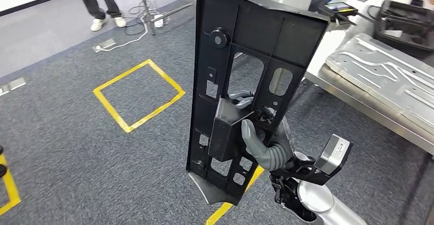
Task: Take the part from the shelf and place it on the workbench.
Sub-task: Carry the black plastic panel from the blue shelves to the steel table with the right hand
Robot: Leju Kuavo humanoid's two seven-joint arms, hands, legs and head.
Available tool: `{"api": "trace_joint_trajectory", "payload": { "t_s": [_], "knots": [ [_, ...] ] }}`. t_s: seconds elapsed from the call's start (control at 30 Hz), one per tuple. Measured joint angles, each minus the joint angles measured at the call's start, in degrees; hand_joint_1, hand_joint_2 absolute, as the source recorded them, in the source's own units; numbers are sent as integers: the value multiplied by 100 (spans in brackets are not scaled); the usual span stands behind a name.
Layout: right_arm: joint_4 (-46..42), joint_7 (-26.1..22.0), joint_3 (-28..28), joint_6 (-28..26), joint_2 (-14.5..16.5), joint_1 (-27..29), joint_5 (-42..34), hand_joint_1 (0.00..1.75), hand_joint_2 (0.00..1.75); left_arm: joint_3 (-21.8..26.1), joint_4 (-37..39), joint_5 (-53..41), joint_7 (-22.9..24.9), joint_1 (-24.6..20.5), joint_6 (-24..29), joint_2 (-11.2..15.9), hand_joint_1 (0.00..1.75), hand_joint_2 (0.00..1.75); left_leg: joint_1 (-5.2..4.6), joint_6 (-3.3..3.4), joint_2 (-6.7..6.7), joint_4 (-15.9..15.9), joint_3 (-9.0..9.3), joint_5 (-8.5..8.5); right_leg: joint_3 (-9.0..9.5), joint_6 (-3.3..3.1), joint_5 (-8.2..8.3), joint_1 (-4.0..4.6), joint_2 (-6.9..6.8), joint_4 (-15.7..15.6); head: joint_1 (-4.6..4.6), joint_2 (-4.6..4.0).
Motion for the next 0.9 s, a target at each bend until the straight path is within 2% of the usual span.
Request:
{"api": "trace_joint_trajectory", "payload": {
  "t_s": [0.03,0.07,0.1,0.13,0.17,0.23,0.27,0.3,0.37,0.43,0.47,0.5,0.53,0.6,0.63,0.67,0.73,0.77,0.8,0.83,0.87,0.9],
  "knots": [
    [0,0,-1,1,-1,-3,-1,175,175,0,0,3,10,1,-1,0,0,175,7,6,-46,-352,145,211,6,6,2,-5,82,4,-1,0],
    [0,0,-2,0,-1,-7,-1,175,175,0,0,8,19,0,-1,0,0,175,23,14,-175,-804,334,426,8,20,4,-10,159,9,-1,0],
    [0,1,-3,-1,-2,-13,-1,175,175,0,0,13,21,-1,-1,0,0,175,35,26,-309,-1198,496,586,-1,42,5,-7,235,21,-2,0],
    [0,2,-4,-1,-2,-19,-1,175,175,0,0,18,25,2,-1,-1,0,175,44,42,-415,-1459,600,676,-20,71,10,-5,302,29,-1,0],
    [0,4,-7,-1,-2,-24,-1,175,175,0,0,21,27,5,-3,-3,0,175,39,66,-473,-1579,643,702,-43,105,19,-5,366,29,0,0],
    [0,7,-12,-1,-13,-24,-1,175,175,-1,0,22,31,5,-9,-16,0,175,15,141,-369,-1604,661,722,-82,174,47,-22,458,16,1,0],
    [-1,5,-17,-2,-22,-24,-1,175,175,-1,0,22,31,-1,-11,-24,0,175,11,185,-311,-1617,672,741,-108,200,28,-23,379,50,2,0],
    [-3,4,-21,-2,-32,-29,-1,175,175,-1,0,22,31,-7,-11,-30,0,175,12,228,-245,-1631,681,759,-173,223,-49,-19,228,180,7,0],
    [-8,3,-28,-2,-40,-40,-1,175,175,0,0,21,38,-1,-12,-32,0,175,3,284,-101,-1645,684,771,-476,254,-386,-8,-142,821,19,0],
    [-9,8,-29,-7,-44,-31,-2,175,175,0,0,20,66,28,-19,-31,0,175,-18,302,55,-1644,678,762,-861,278,-704,-22,-263,1612,22,0],
    [-9,11,-29,-14,-48,-21,-4,175,175,0,0,21,81,43,-23,-31,0,175,-22,305,133,-1644,676,756,-950,284,-734,-28,-275,1789,22,0],
    [-9,14,-30,-23,-53,-14,-7,175,175,0,0,21,92,54,-24,-32,0,175,-24,302,208,-1643,678,749,-903,286,-650,-31,-290,1705,22,0],
    [-10,17,-31,-33,-60,-11,-11,175,175,0,0,22,96,59,-21,-33,0,175,-25,295,278,-1643,684,741,-731,281,-485,-32,-330,1386,22,0],
    [-13,23,-36,-43,-69,-13,-16,175,175,0,0,22,102,57,-16,-36,0,175,-48,257,391,-1642,715,712,-229,249,-160,-7,-611,497,20,0],
    [-16,24,-39,-43,-72,-17,-17,175,175,0,0,21,103,55,-13,-37,0,175,-61,229,438,-1642,734,694,-66,221,-83,14,-723,205,18,0],
    [-17,26,-43,-43,-74,-22,-18,175,175,0,0,21,104,53,-10,-38,0,175,-74,197,487,-1643,754,676,10,192,-64,39,-795,63,15,0],
    [-22,28,-49,-43,-79,-28,-18,175,175,0,0,21,107,49,-8,-46,0,175,-72,131,603,-1661,791,653,-1,122,-65,63,-680,37,12,0],
    [-29,30,-51,-43,-80,-30,-18,175,175,0,0,21,107,43,-8,-52,0,175,-59,96,588,-1642,798,628,5,87,-48,52,-612,18,12,0],
    [-37,29,-52,-43,-83,-38,-18,175,175,0,0,21,106,36,-8,-57,0,175,-45,64,493,-1553,768,561,13,48,-29,30,-545,-3,10,0],
    [-44,32,-53,-43,-83,-50,-19,175,175,0,0,21,105,32,-8,-64,0,175,-34,32,354,-1336,677,433,21,13,-8,5,-474,-23,7,0],
    [-49,34,-52,-43,-82,-62,-20,175,175,0,0,23,104,35,-10,-68,0,175,-17,8,181,-988,515,255,24,-8,3,-13,-405,-29,2,0],
    [-49,38,-50,-43,-82,-71,-22,175,175,1,0,29,98,36,-10,-71,0,175,-14,-12,74,-559,308,60,19,-24,6,-18,-332,-29,-3,0]
  ]
}}
